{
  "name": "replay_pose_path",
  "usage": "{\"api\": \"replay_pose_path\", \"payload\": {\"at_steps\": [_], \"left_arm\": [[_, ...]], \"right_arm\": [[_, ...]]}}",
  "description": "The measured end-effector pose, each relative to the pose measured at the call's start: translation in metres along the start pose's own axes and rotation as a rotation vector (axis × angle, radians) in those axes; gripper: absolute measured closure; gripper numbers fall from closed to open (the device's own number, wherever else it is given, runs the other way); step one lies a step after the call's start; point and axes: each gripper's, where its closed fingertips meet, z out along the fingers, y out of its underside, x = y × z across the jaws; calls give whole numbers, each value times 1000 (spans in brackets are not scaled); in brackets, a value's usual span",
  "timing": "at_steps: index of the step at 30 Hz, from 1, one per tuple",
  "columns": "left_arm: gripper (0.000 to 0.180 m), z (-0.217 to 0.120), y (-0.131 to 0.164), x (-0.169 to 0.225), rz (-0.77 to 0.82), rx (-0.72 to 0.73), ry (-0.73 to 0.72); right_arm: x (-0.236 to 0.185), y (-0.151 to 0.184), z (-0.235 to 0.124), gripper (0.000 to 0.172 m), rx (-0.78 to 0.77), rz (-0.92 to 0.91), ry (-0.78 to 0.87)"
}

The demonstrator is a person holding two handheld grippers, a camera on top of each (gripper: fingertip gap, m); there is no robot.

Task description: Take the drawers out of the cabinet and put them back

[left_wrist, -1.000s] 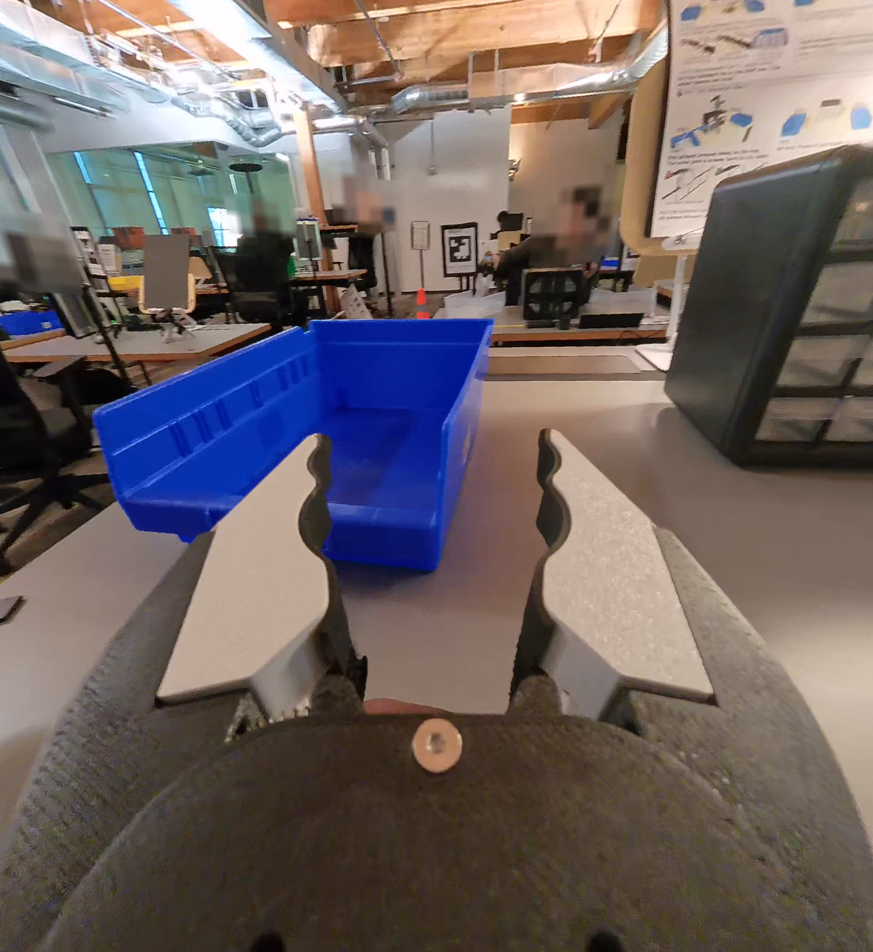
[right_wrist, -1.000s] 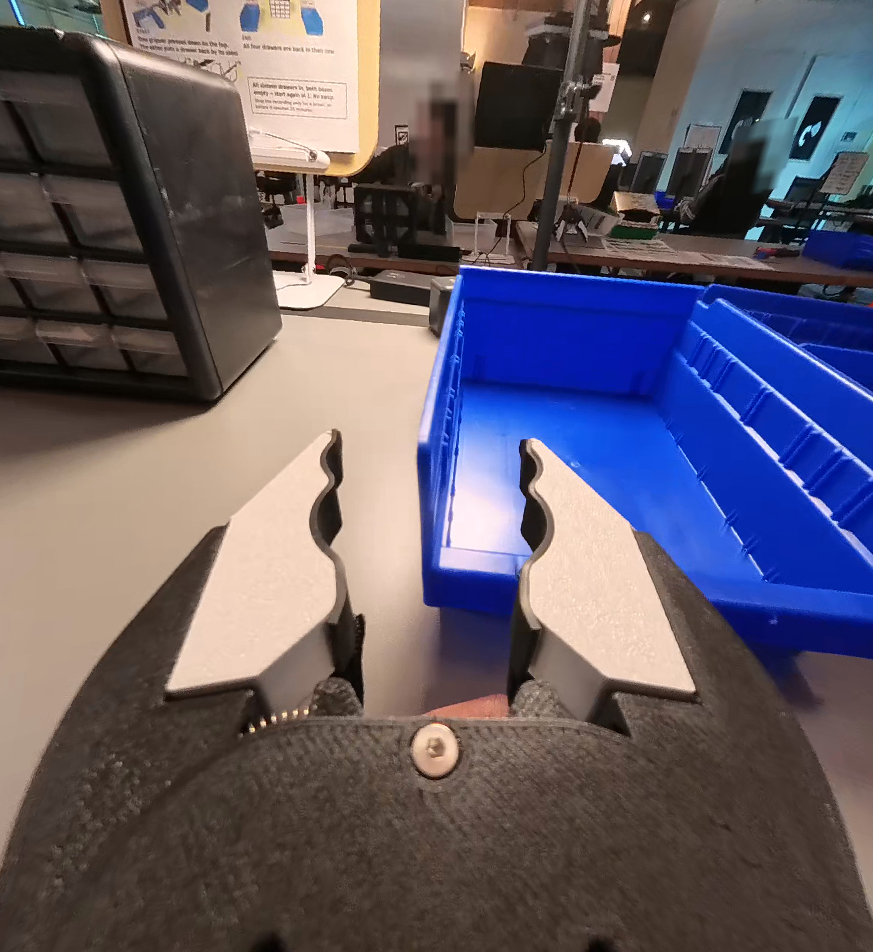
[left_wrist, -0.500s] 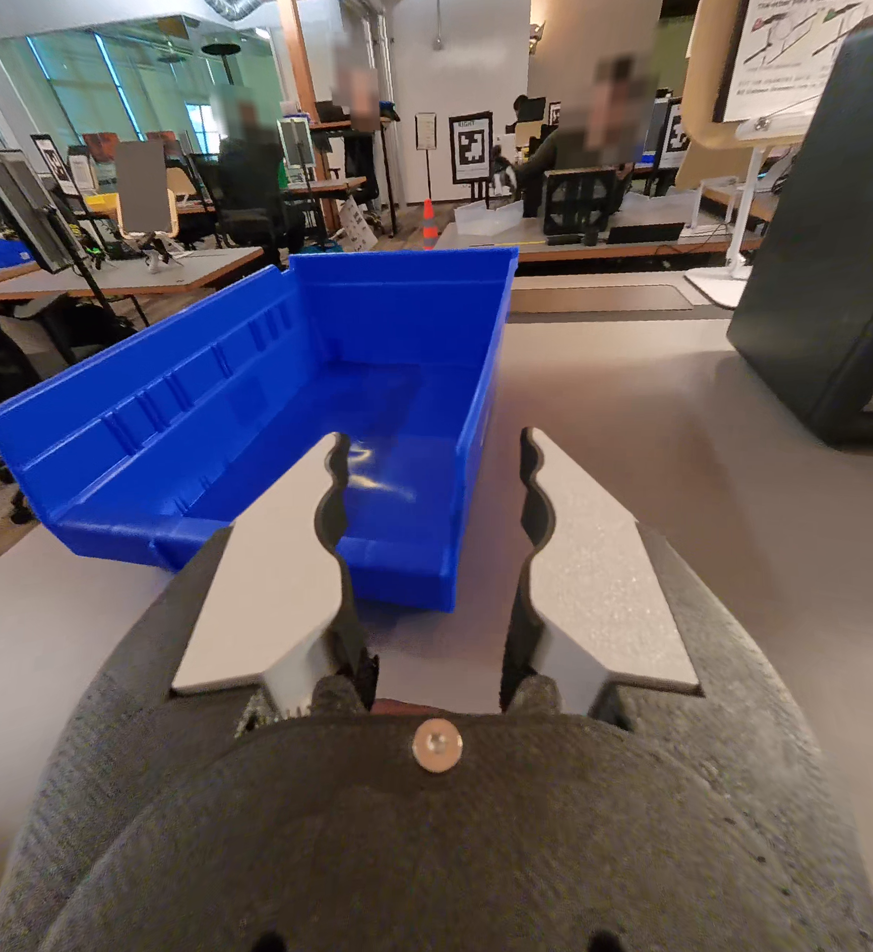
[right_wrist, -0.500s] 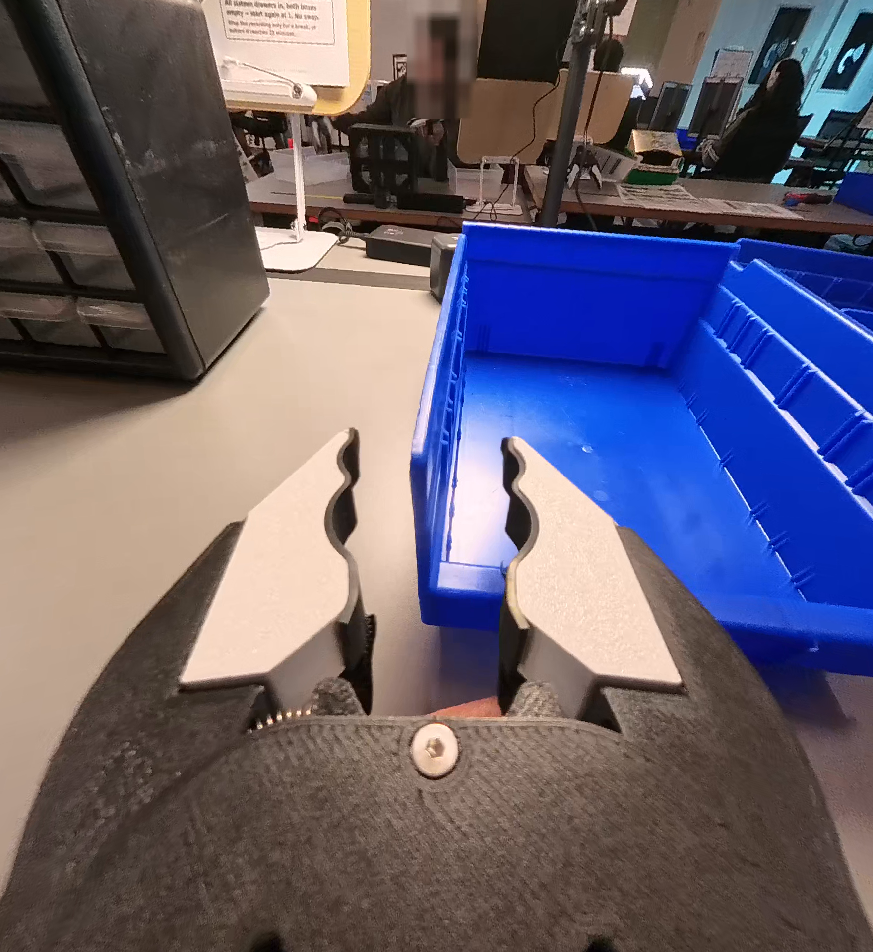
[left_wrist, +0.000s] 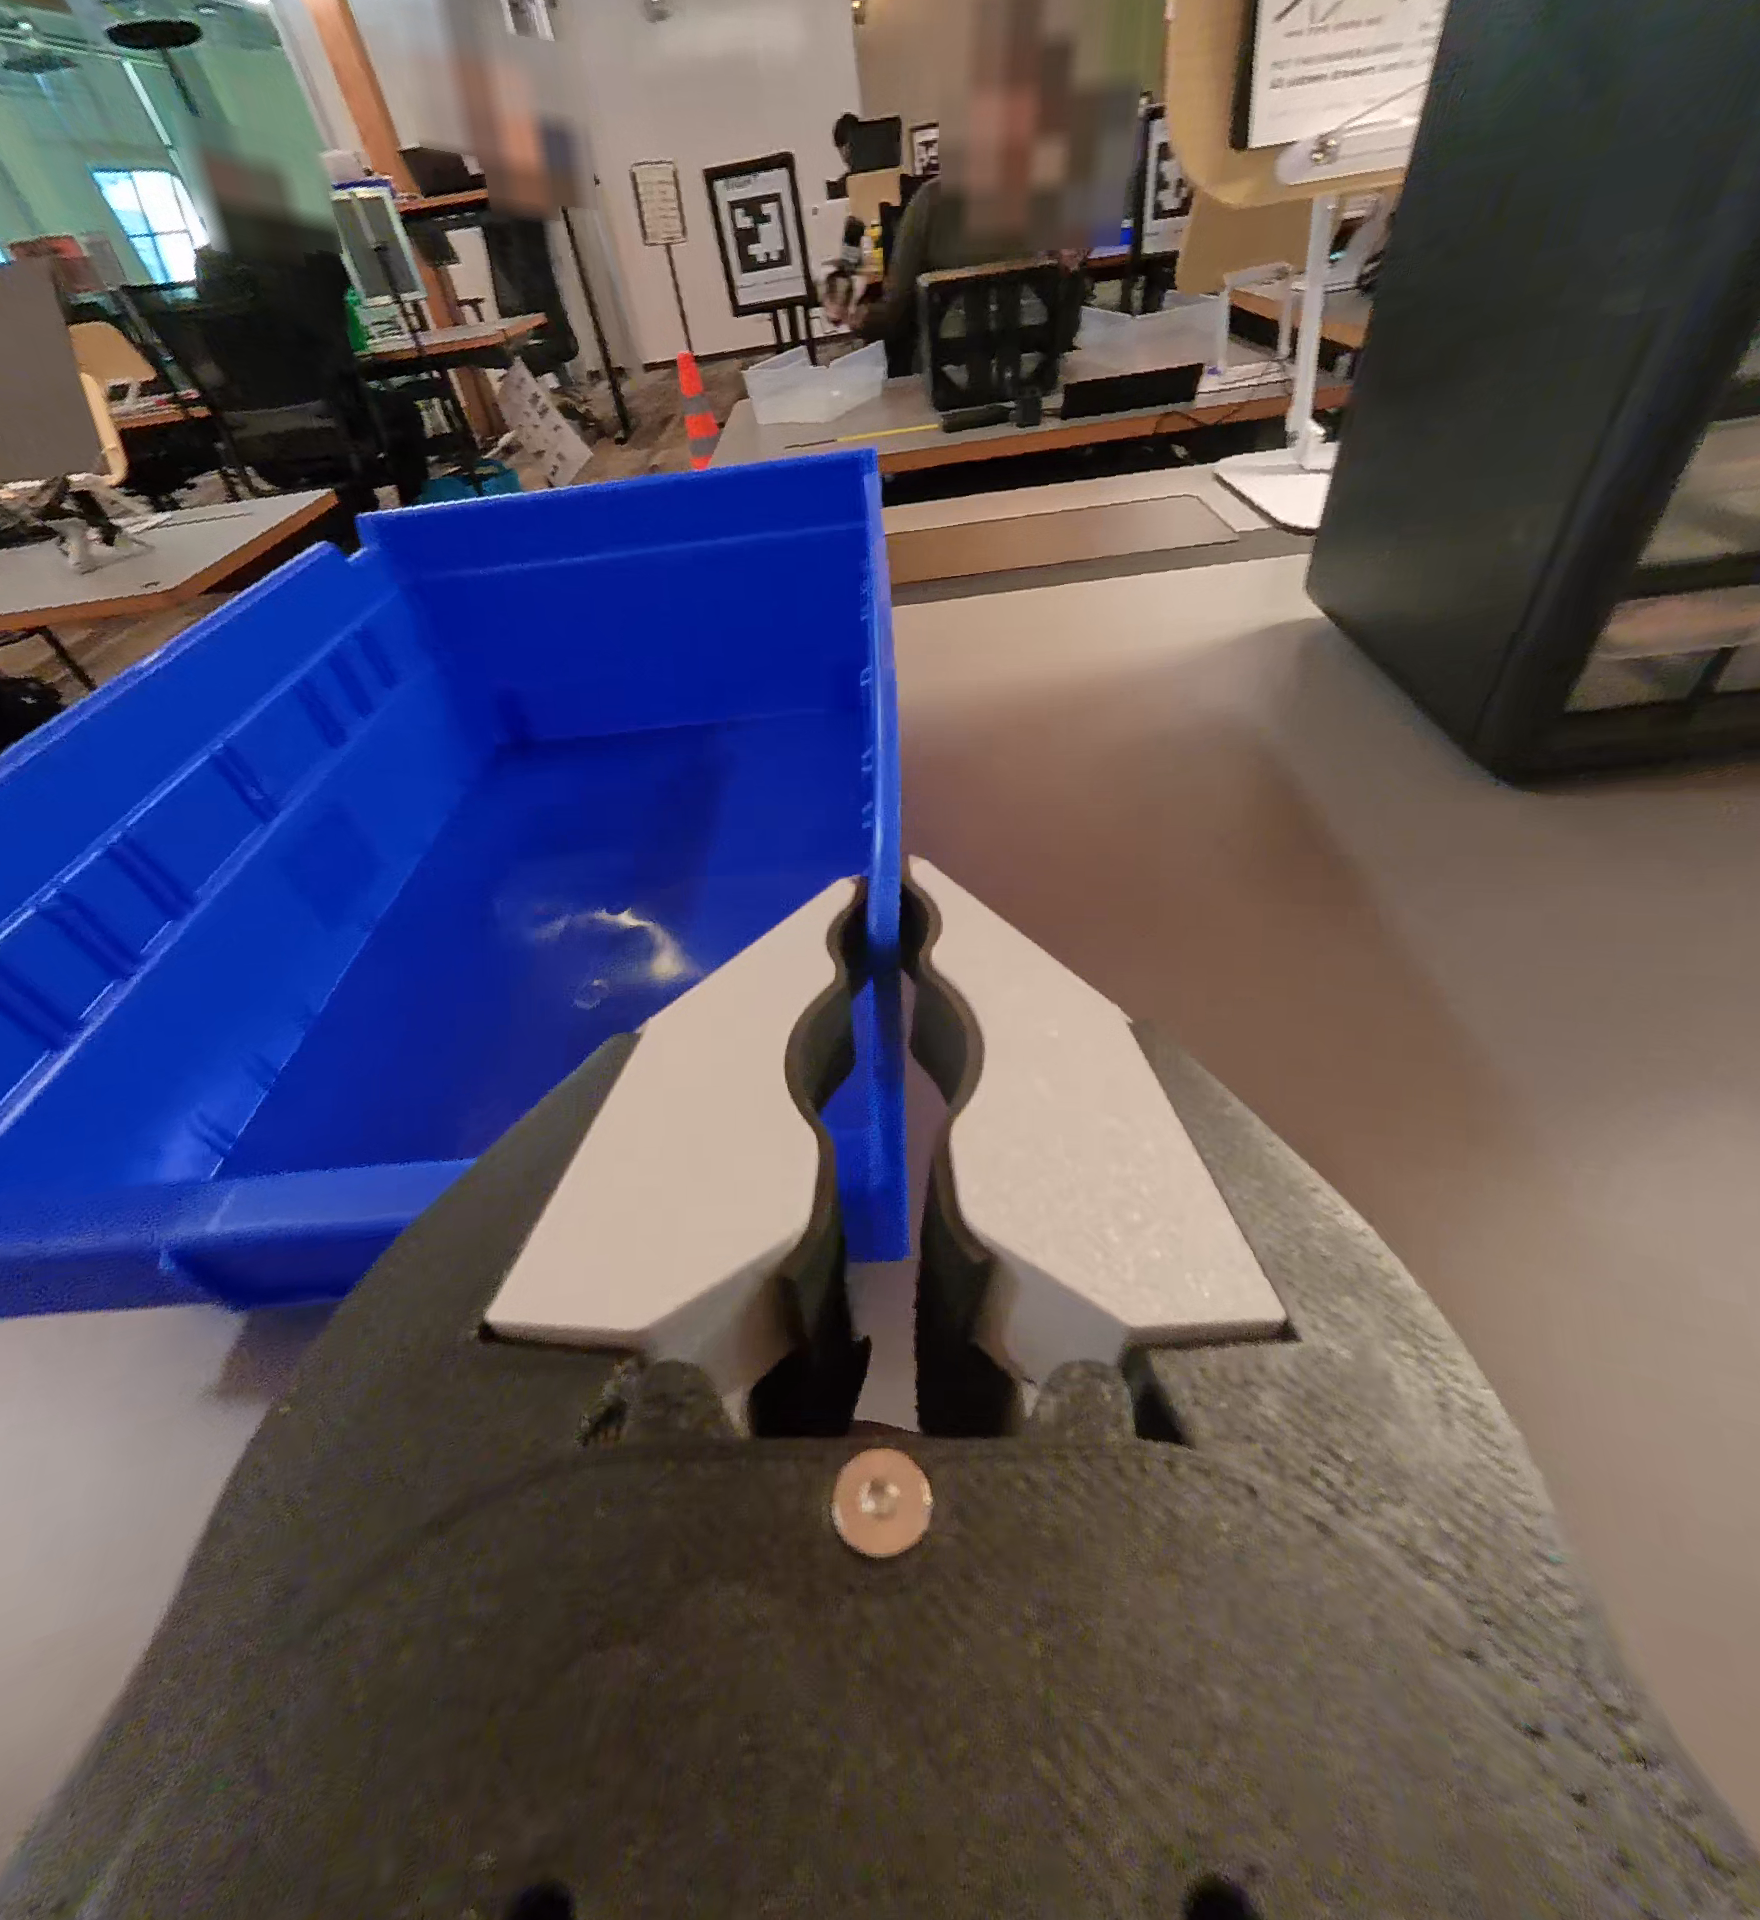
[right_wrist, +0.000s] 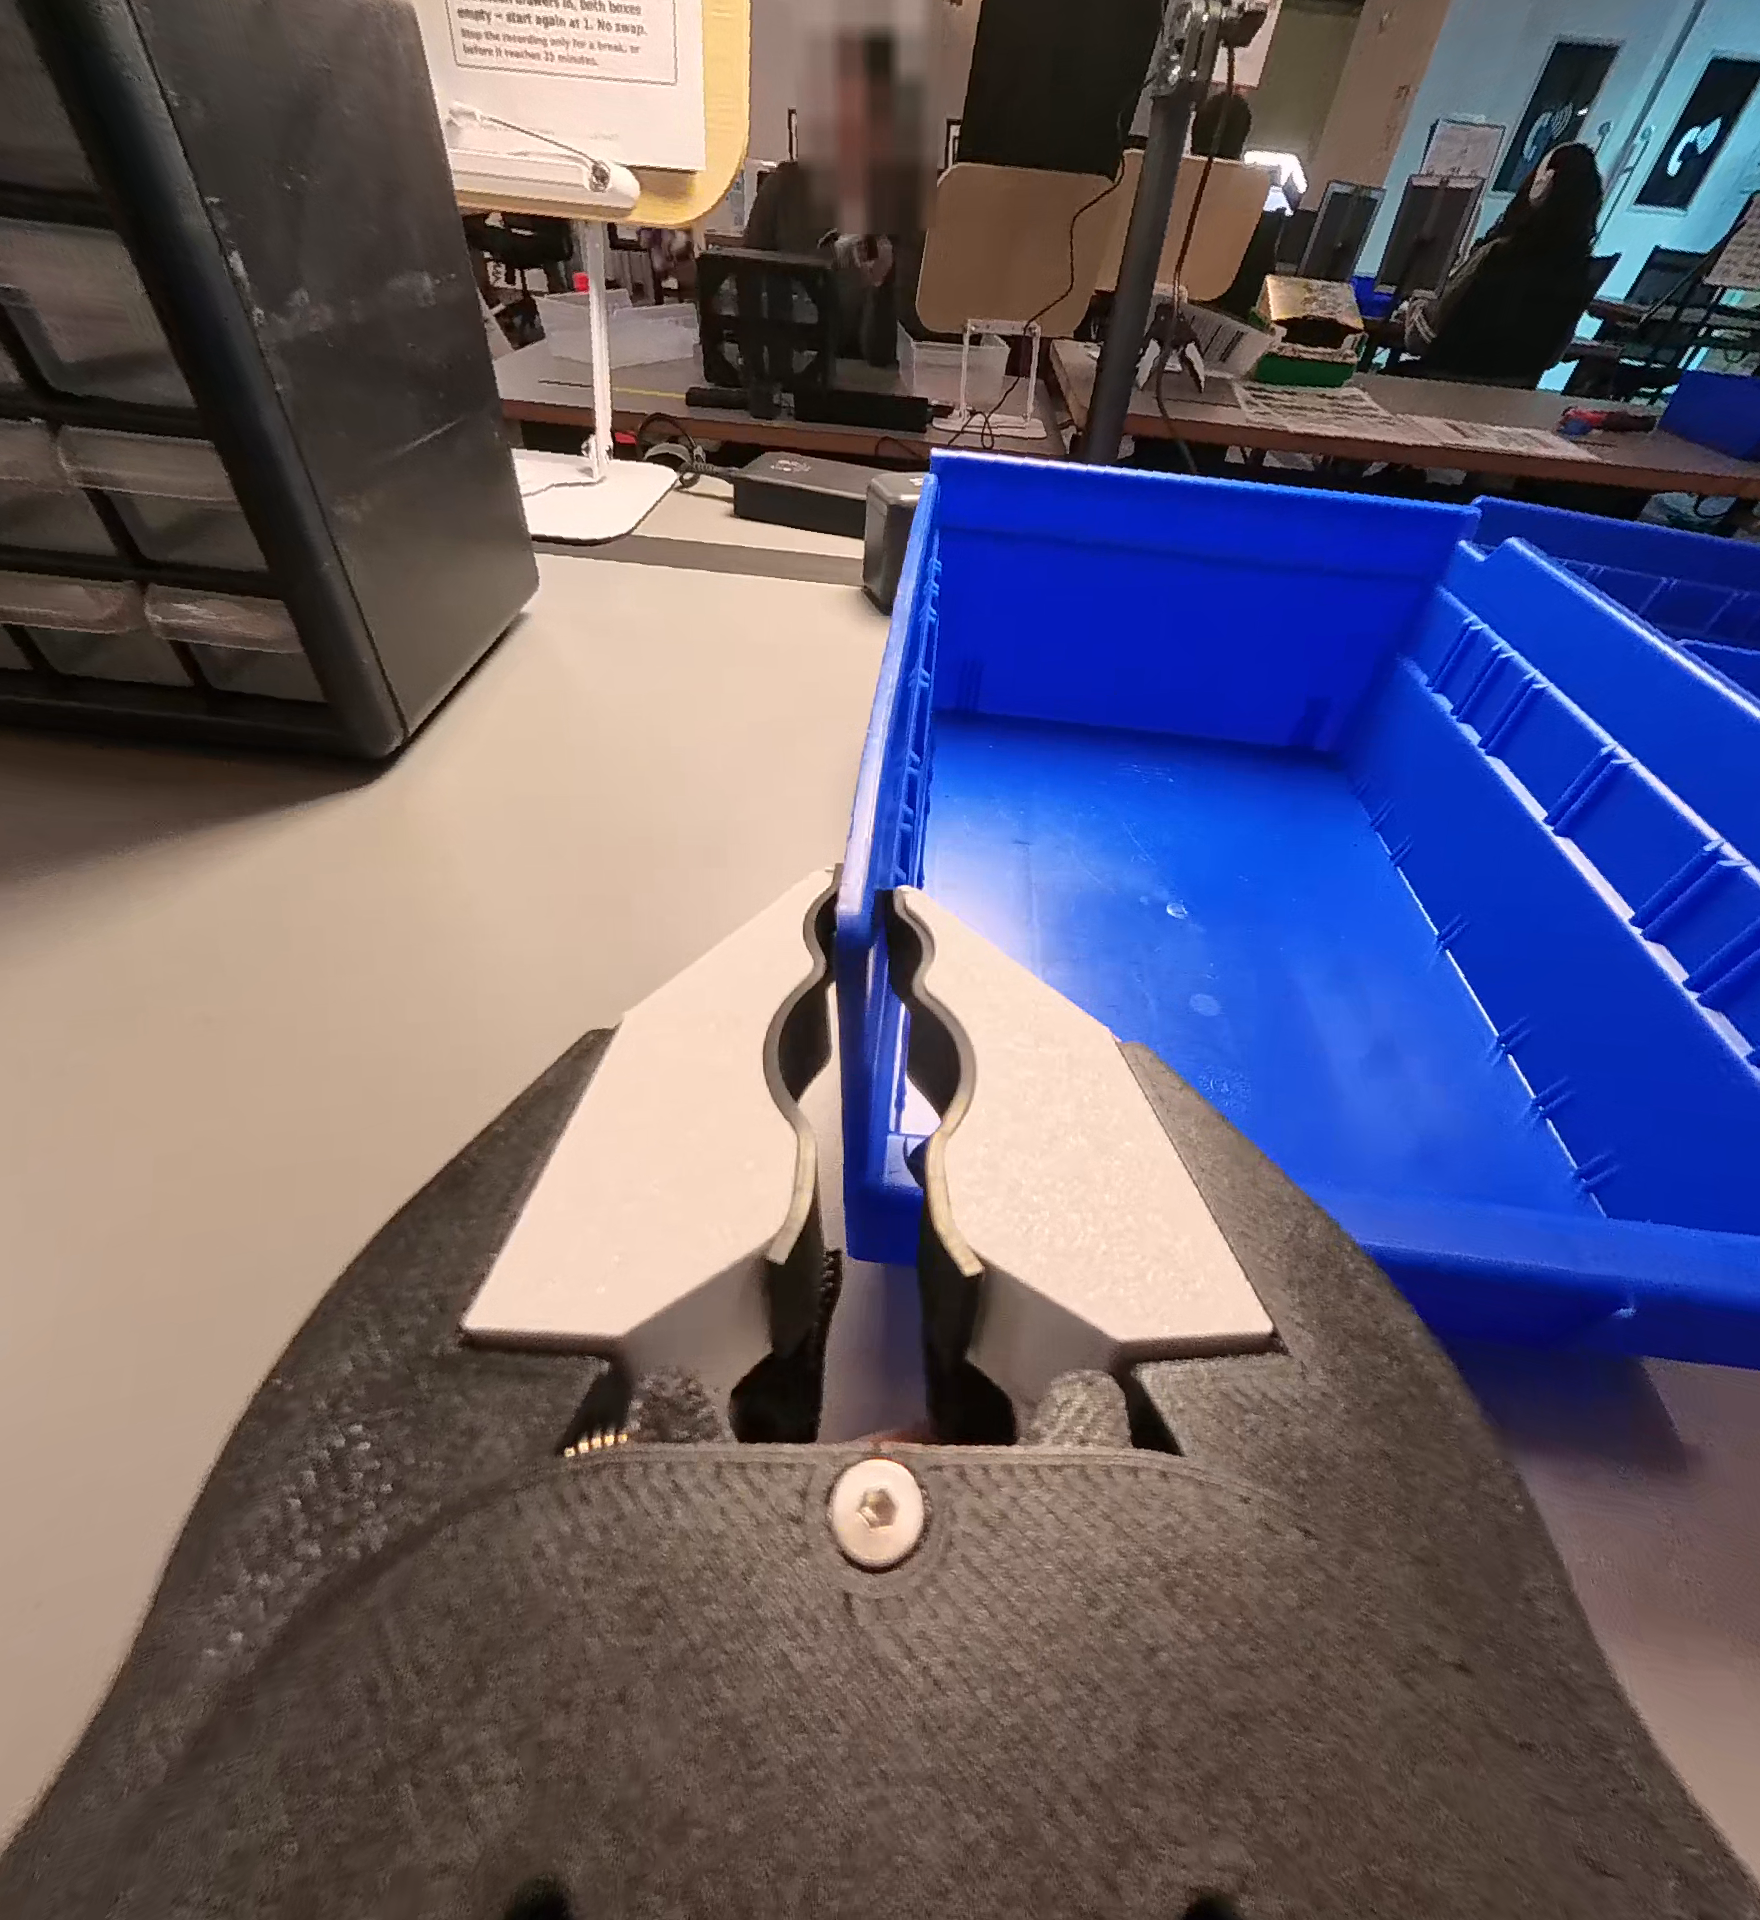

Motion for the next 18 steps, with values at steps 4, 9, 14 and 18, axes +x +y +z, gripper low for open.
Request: {"api": "replay_pose_path", "payload": {"at_steps": [4,9,14,18], "left_arm": [[179,-13,1,18,23,0,37],[179,-40,2,42,-26,2,73],[179,-77,3,63,-67,22,153],[179,-108,1,73,-102,31,236]], "right_arm": [[-4,2,-9,165,-2,-4,-8],[-14,6,-30,166,-3,2,-48],[-25,12,-59,167,3,5,-102],[-36,16,-84,165,30,58,-183]]}}
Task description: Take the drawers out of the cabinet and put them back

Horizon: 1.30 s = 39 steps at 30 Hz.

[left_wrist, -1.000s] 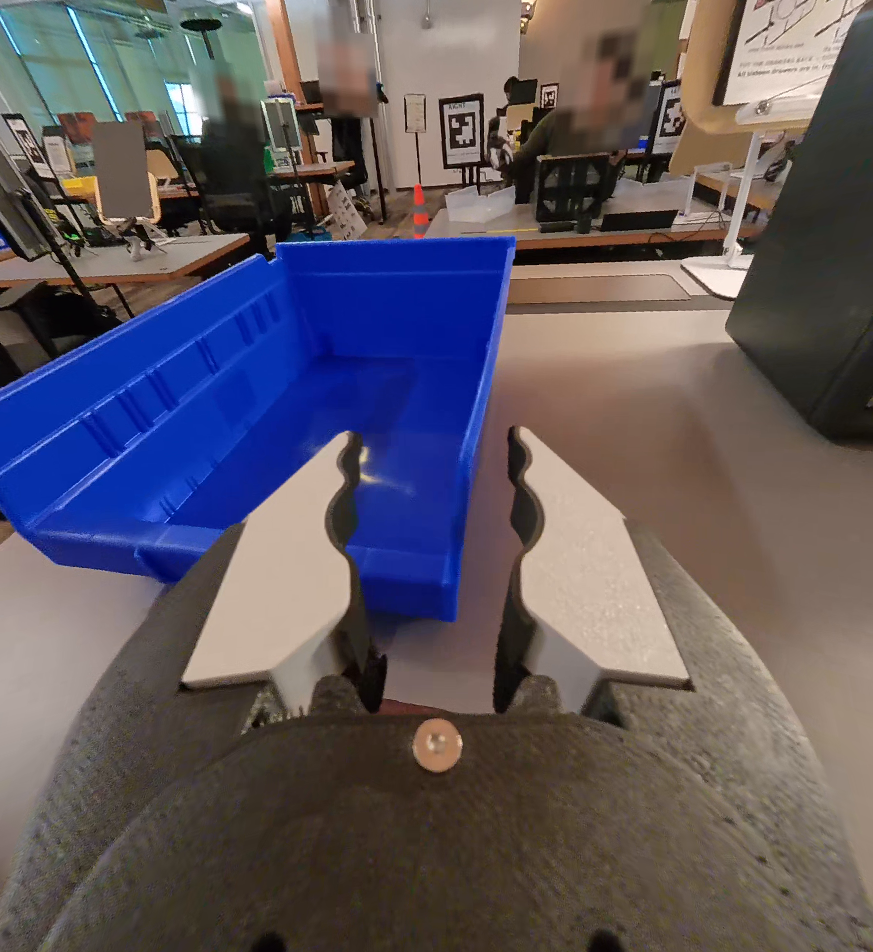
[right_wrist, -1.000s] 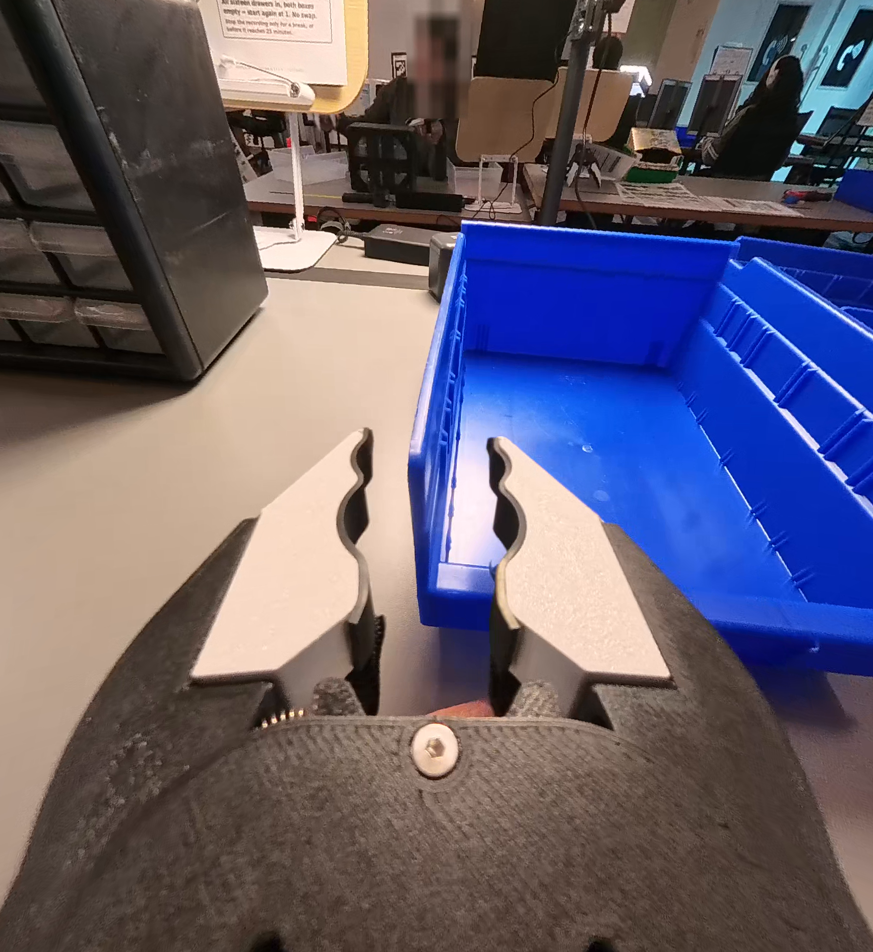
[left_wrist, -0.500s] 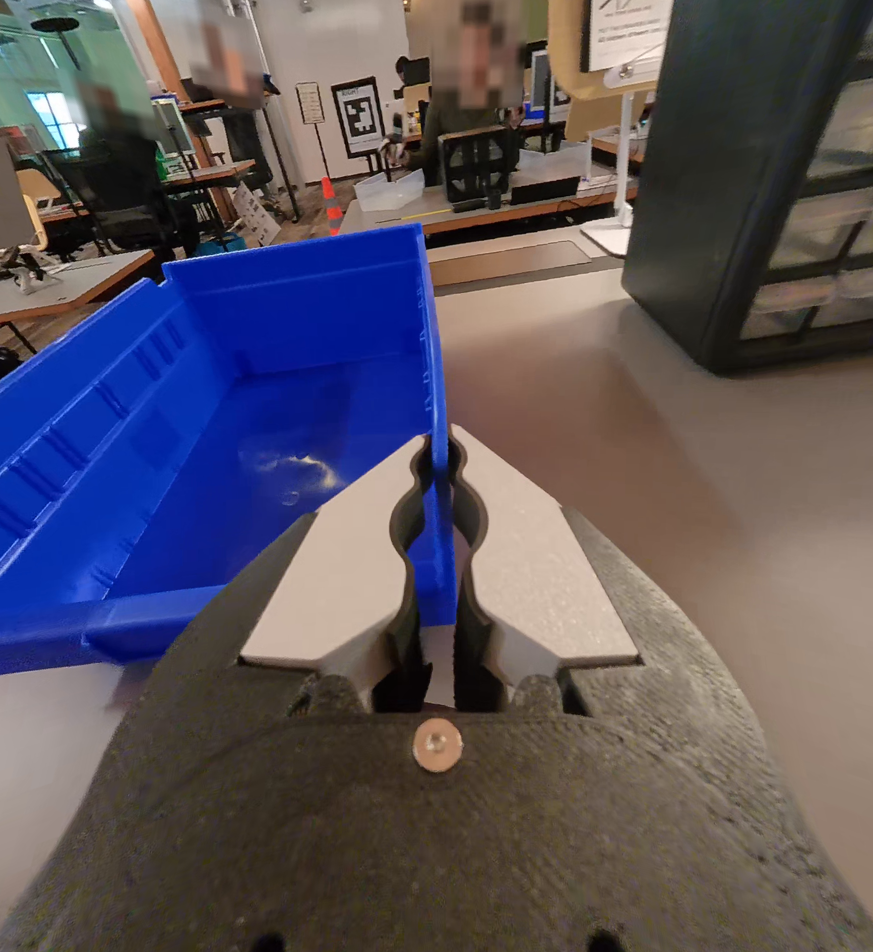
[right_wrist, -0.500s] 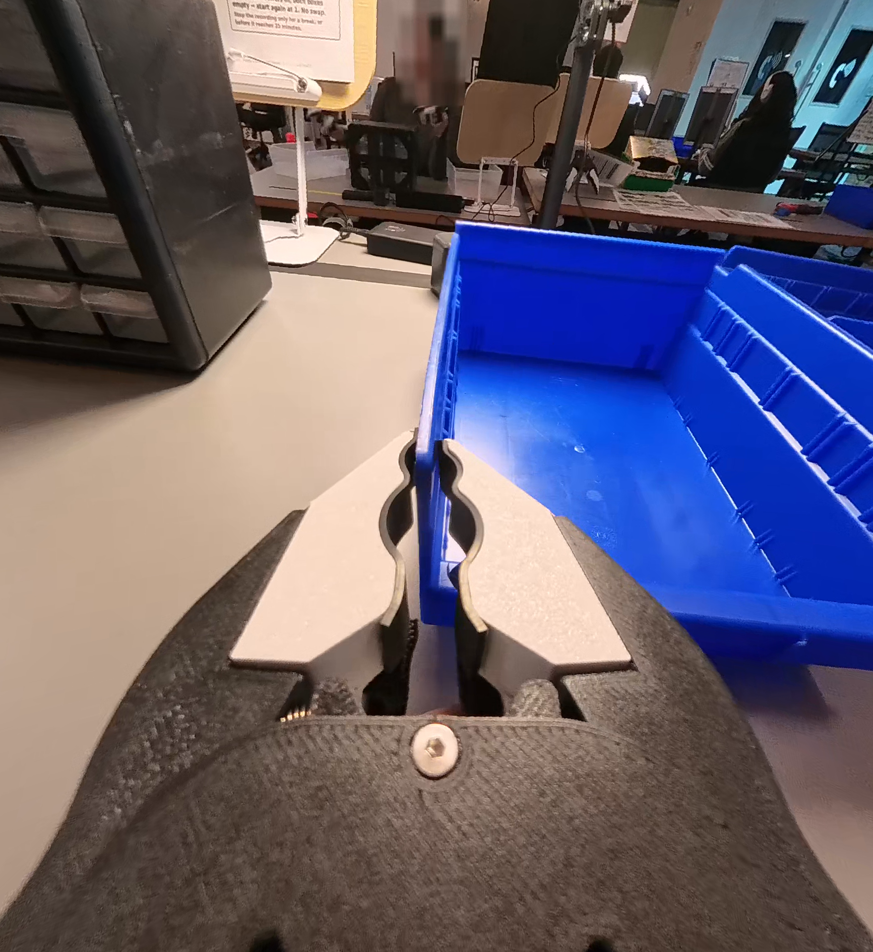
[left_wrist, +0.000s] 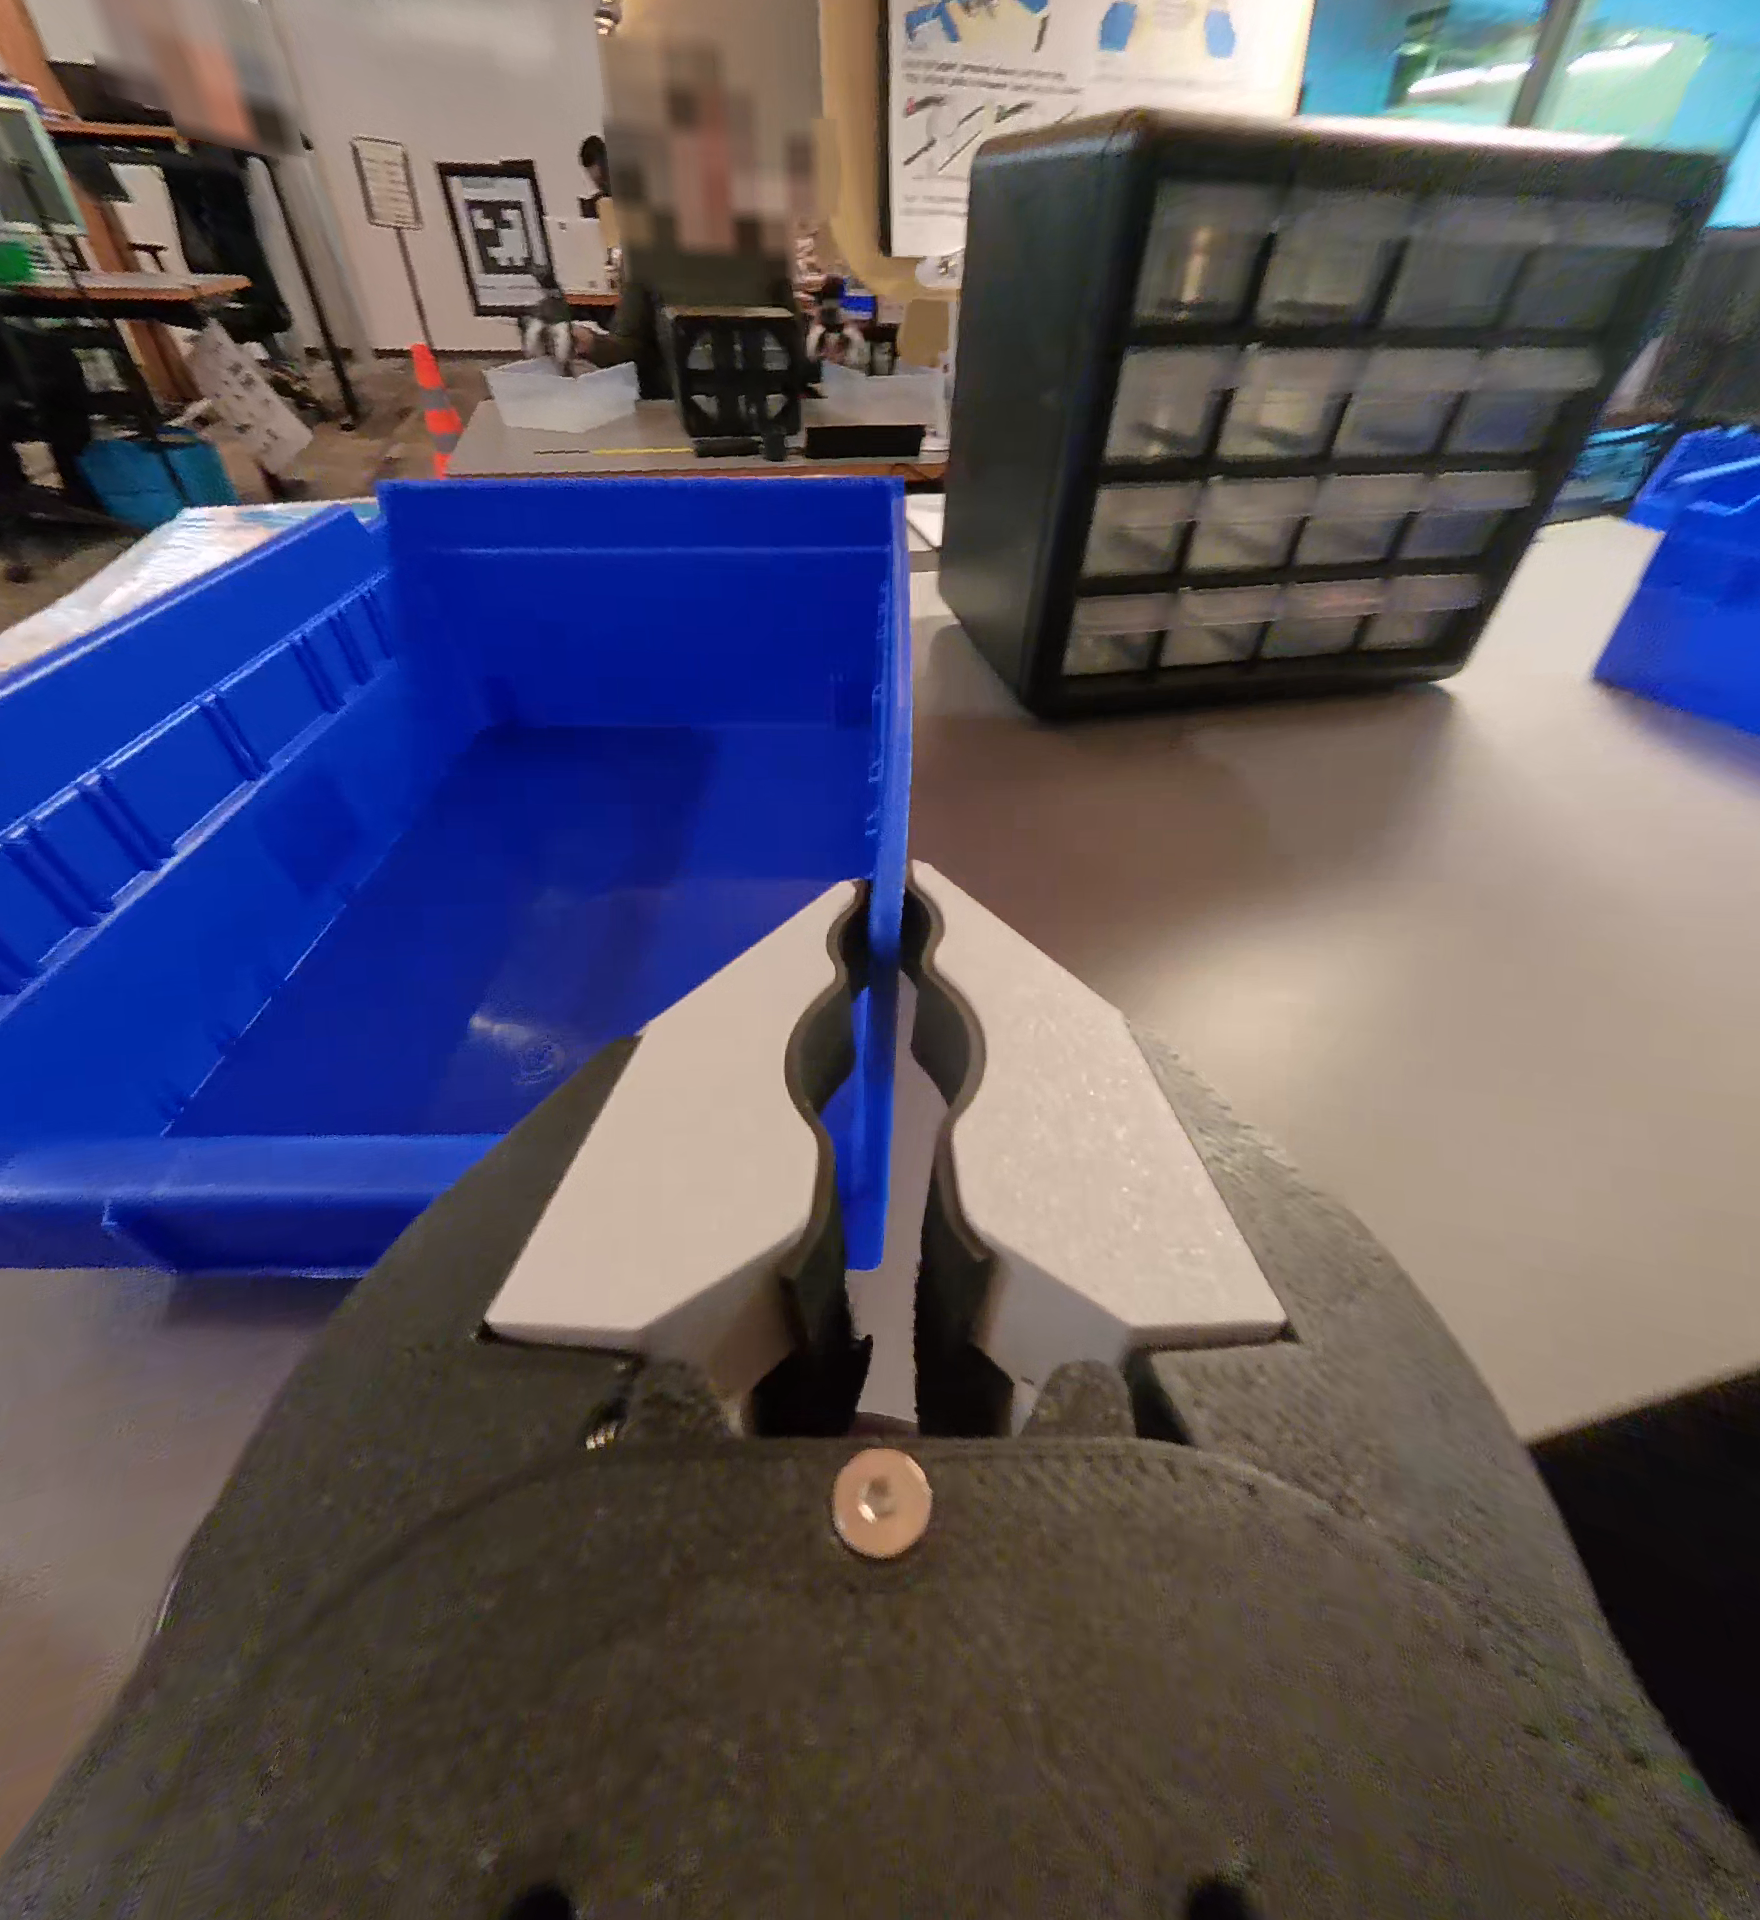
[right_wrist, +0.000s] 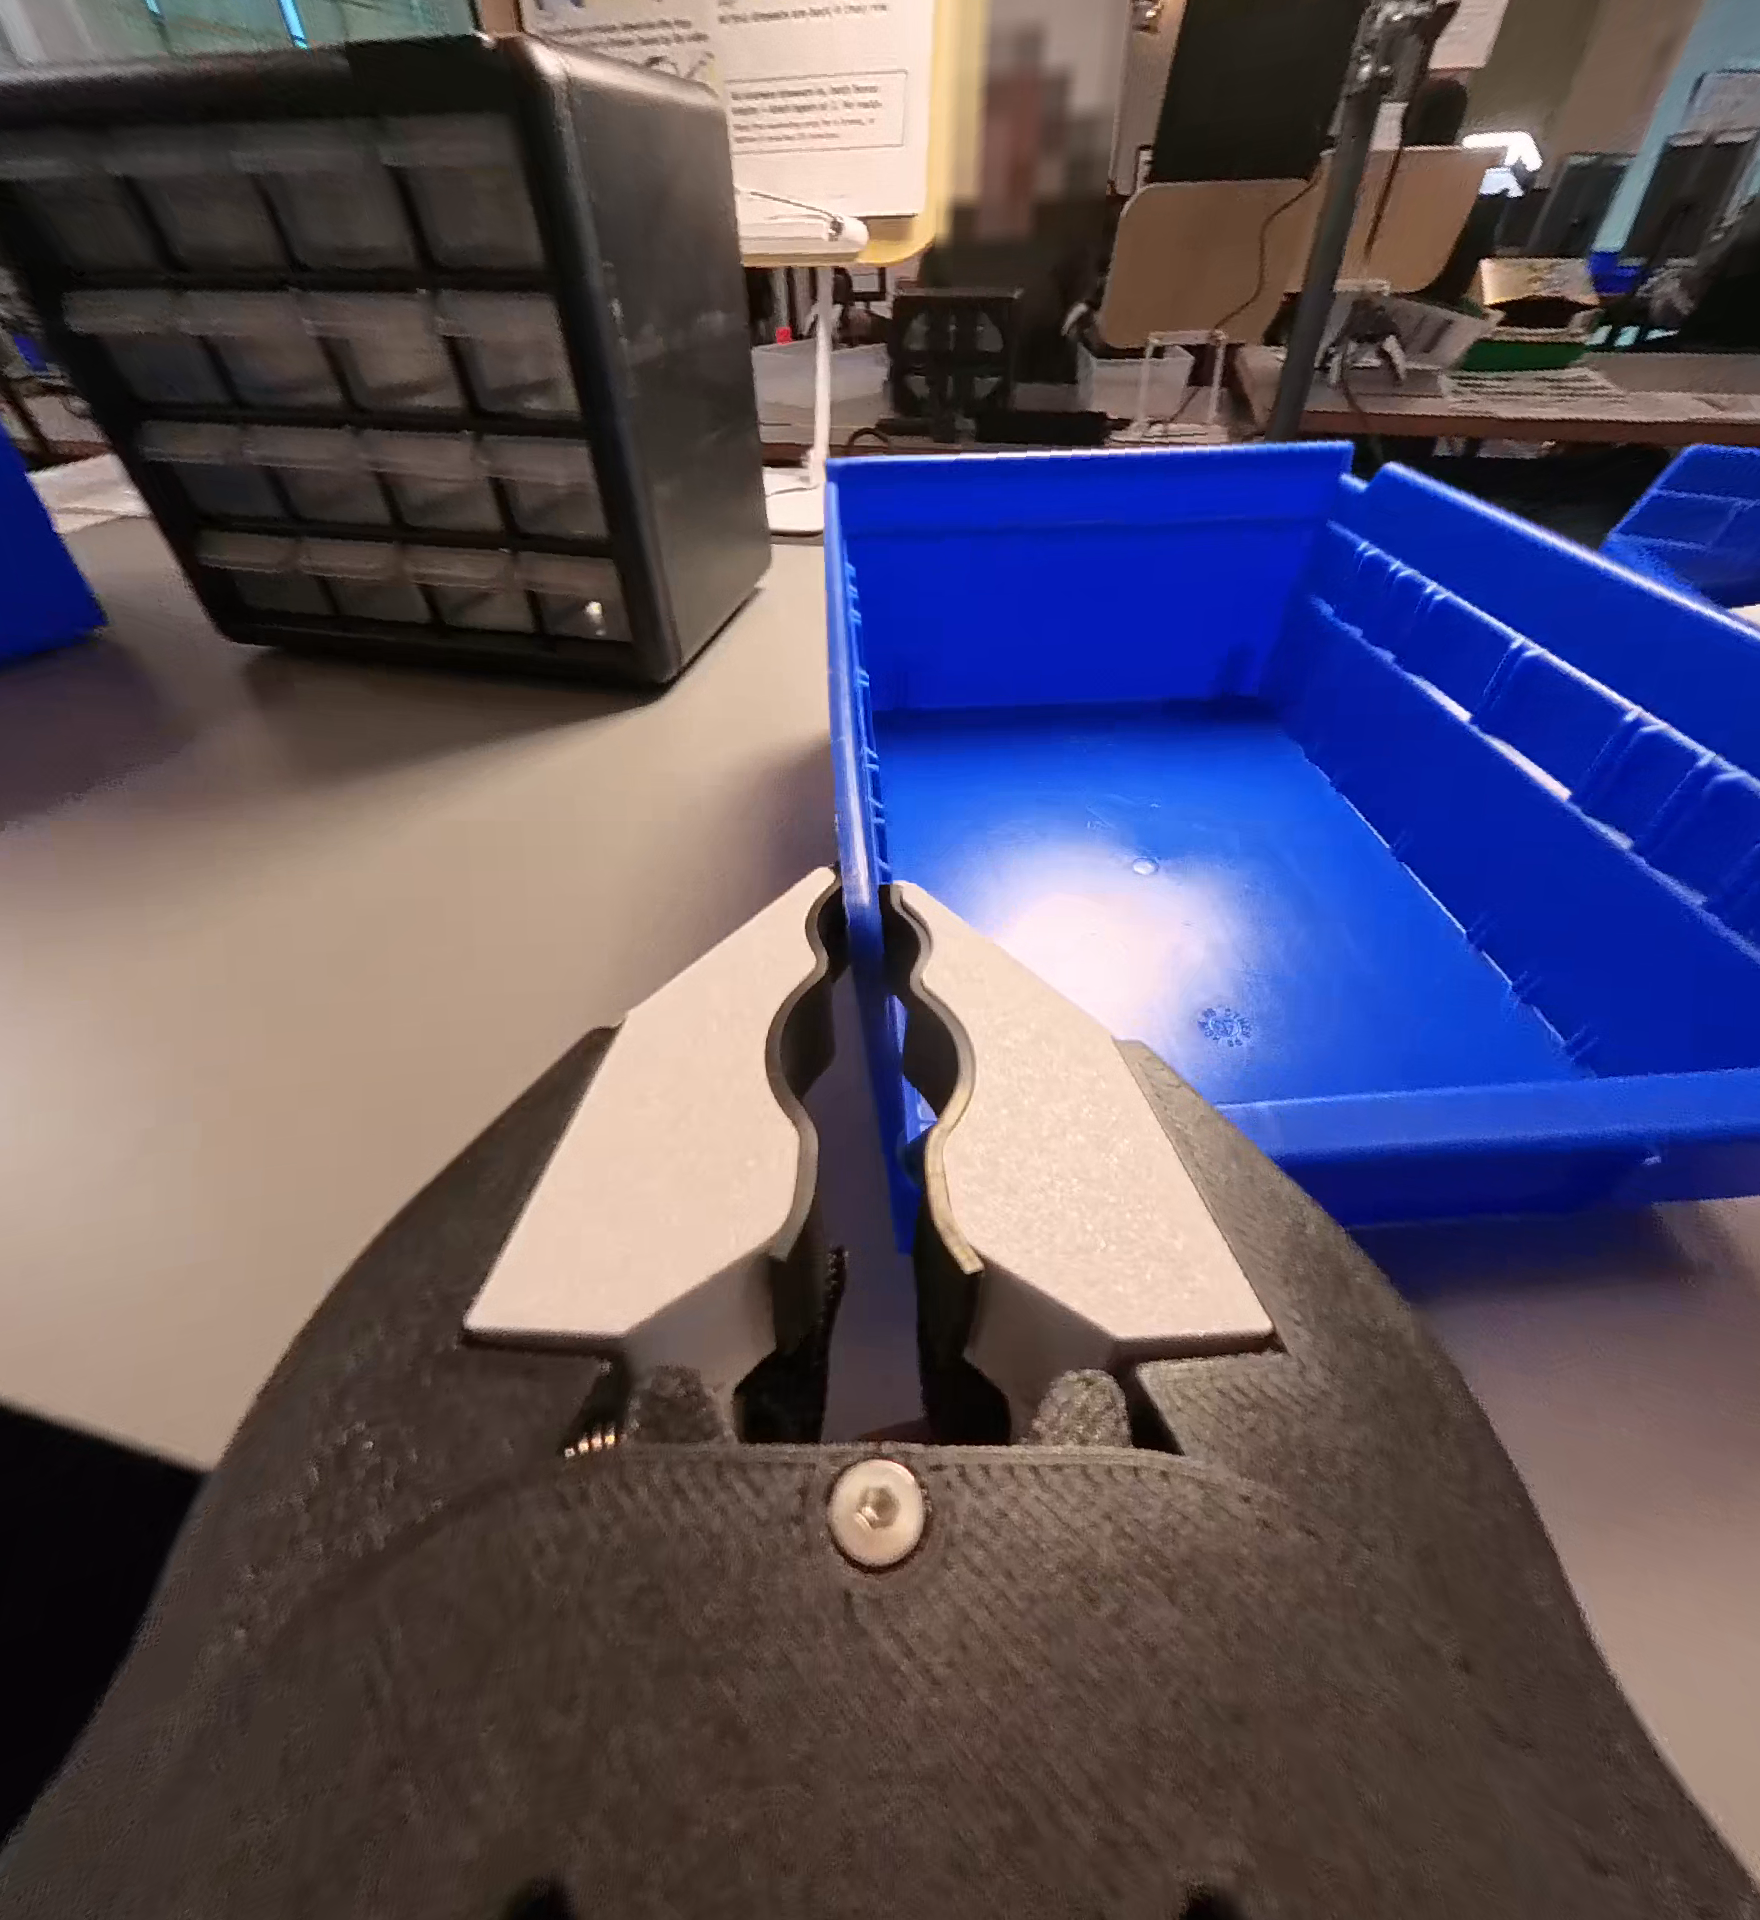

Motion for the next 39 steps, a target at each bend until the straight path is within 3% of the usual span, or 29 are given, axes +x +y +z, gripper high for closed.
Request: {"api": "replay_pose_path", "payload": {"at_steps": [11,26,39], "left_arm": [[180,-72,-40,28,-203,116,316],[180,-99,-81,49,-343,197,512],[180,-133,-134,90,-205,356,692]], "right_arm": [[-44,10,-42,163,-78,-65,-249],[-106,16,-72,161,-102,-112,-598],[-157,21,-100,160,-110,-192,-946]]}}
